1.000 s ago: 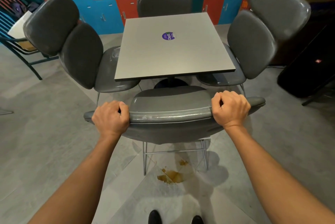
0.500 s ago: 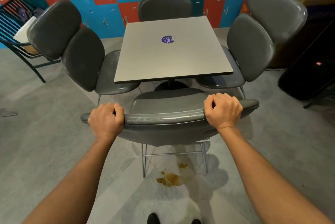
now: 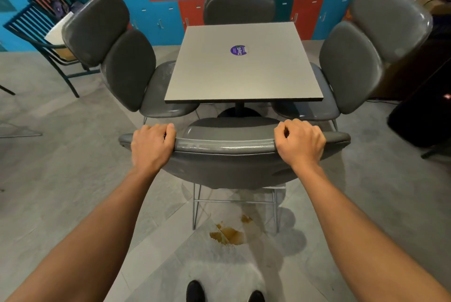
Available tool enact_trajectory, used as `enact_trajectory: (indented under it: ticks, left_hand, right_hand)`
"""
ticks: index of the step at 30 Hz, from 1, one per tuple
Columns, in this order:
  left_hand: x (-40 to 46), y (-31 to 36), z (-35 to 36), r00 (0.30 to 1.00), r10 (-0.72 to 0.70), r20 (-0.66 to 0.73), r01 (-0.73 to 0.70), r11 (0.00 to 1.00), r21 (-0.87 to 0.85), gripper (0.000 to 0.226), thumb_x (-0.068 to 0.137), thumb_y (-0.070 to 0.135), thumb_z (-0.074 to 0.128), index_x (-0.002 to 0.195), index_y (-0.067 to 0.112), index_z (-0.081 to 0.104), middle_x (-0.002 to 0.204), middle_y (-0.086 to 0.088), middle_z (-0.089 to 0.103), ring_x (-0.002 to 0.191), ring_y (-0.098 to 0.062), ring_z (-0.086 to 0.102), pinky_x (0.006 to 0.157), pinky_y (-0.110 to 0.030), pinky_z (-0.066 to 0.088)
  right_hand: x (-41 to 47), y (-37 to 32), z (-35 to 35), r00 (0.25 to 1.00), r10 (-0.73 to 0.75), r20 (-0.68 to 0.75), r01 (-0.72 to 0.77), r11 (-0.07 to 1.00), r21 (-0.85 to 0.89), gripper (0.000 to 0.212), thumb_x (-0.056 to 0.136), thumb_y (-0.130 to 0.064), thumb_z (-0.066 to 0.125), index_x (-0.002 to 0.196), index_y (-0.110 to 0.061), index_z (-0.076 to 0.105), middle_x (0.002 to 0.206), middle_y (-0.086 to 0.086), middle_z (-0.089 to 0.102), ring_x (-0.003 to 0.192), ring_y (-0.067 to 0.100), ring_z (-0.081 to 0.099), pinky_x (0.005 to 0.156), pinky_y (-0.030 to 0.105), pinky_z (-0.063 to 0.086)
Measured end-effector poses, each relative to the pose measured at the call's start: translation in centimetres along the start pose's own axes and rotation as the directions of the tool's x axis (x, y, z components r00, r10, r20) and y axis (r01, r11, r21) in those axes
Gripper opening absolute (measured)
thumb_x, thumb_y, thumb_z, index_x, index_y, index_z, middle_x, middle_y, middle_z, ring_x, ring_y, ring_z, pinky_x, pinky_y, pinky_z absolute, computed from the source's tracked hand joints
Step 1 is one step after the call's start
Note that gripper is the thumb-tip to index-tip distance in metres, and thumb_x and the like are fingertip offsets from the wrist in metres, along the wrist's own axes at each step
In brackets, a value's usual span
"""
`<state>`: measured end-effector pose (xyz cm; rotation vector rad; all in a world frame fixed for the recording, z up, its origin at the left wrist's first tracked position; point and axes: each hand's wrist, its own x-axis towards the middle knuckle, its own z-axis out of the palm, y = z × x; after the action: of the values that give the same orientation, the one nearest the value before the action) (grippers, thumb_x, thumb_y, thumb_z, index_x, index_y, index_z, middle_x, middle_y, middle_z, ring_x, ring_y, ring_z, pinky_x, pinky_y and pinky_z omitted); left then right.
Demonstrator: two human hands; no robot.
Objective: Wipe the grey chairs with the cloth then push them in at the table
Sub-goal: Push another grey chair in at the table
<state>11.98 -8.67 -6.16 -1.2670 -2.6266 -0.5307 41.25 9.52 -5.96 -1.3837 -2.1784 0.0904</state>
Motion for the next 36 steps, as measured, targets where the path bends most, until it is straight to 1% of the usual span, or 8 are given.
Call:
enact_trajectory:
  ticks: [4,7,12,15,19,25,30,36]
  left_hand:
    - [-0.7,-0.3,-0.2,0.998,0.036,0.057,-0.037,0.999,0.012,0.055,0.102,0.047,0.023,0.079,0.023,0.066,0.083,0.001,0.068,0.078,-0.023,0.055,0.089,-0.046,0.046]
    - [-0.8,-0.4,-0.7,0.994,0.072,0.087,-0.073,0.997,0.01,0.054,0.102,0.048,0.022,0.072,0.024,0.059,0.074,0.001,0.061,0.075,-0.024,0.056,0.092,-0.049,0.046]
    - [0.7,-0.2,-1.4,0.983,0.148,0.113,-0.156,0.985,0.068,0.042,0.094,0.041,0.027,0.058,0.026,0.041,0.063,0.002,0.049,0.065,-0.023,0.049,0.079,-0.043,0.046]
    - [1.0,-0.5,-1.1,0.98,0.192,0.056,-0.196,0.977,0.079,0.042,0.091,0.037,0.032,0.054,0.022,0.043,0.059,-0.004,0.052,0.058,-0.023,0.041,0.066,-0.036,0.036]
    - [1.4,-0.7,-1.1,0.981,0.192,0.029,-0.194,0.979,0.068,0.046,0.09,0.041,0.03,0.052,0.022,0.046,0.056,-0.001,0.047,0.053,-0.026,0.043,0.059,-0.034,0.034]
    - [1.7,-1.8,-1.6,0.983,0.172,0.064,-0.175,0.984,0.042,0.049,0.091,0.044,0.031,0.05,0.02,0.044,0.053,-0.002,0.049,0.05,-0.024,0.046,0.053,-0.032,0.04]
    - [0.2,-0.6,-1.4,0.995,0.093,-0.025,-0.092,0.995,0.026,0.048,0.095,0.036,0.036,0.055,0.015,0.053,0.057,-0.007,0.053,0.054,-0.023,0.039,0.067,-0.039,0.043]
    - [0.2,0.5,-0.8,0.998,0.063,-0.02,-0.062,0.998,0.023,0.052,0.097,0.038,0.032,0.054,0.017,0.05,0.055,0.002,0.043,0.052,-0.019,0.04,0.071,-0.038,0.041]
  right_hand:
    - [-0.1,-0.2,-0.4,0.996,0.028,0.086,-0.026,0.999,-0.028,0.038,0.101,-0.038,0.044,0.071,-0.019,0.058,0.07,-0.004,0.054,0.07,0.018,0.049,0.076,0.038,0.042]
    - [0.0,-0.4,-0.6,0.99,0.034,0.138,-0.018,0.993,-0.115,0.043,0.102,-0.04,0.039,0.071,-0.02,0.062,0.072,-0.003,0.057,0.075,0.02,0.053,0.084,0.042,0.043]
    - [0.2,-1.4,-0.7,0.962,0.1,0.253,-0.016,0.949,-0.314,0.057,0.099,-0.042,0.025,0.065,-0.021,0.065,0.066,-0.001,0.057,0.074,0.02,0.054,0.091,0.042,0.035]
    - [0.7,-1.7,-0.8,0.939,0.134,0.315,-0.016,0.937,-0.35,0.057,0.1,-0.042,0.025,0.071,-0.02,0.07,0.066,0.0,0.055,0.072,0.022,0.051,0.091,0.041,0.034]
    - [0.4,-1.7,-0.6,0.953,0.131,0.273,-0.025,0.933,-0.36,0.055,0.1,-0.036,0.027,0.071,-0.017,0.07,0.077,0.007,0.068,0.082,0.025,0.058,0.091,0.043,0.034]
    - [-0.8,-2.6,-0.2,0.97,0.125,0.206,-0.047,0.936,-0.35,0.056,0.099,-0.036,0.03,0.057,-0.014,0.06,0.061,0.0,0.058,0.068,0.019,0.052,0.091,0.043,0.036]
    - [-0.7,-1.6,-0.4,0.989,0.07,0.134,-0.028,0.955,-0.296,0.061,0.1,-0.039,0.033,0.055,-0.012,0.064,0.051,0.002,0.053,0.051,0.02,0.039,0.072,0.036,0.034]
    - [0.4,-0.6,-0.1,0.996,0.048,0.073,-0.033,0.981,-0.19,0.056,0.092,-0.038,0.031,0.054,-0.011,0.062,0.052,0.004,0.054,0.05,0.025,0.045,0.063,0.034,0.04]
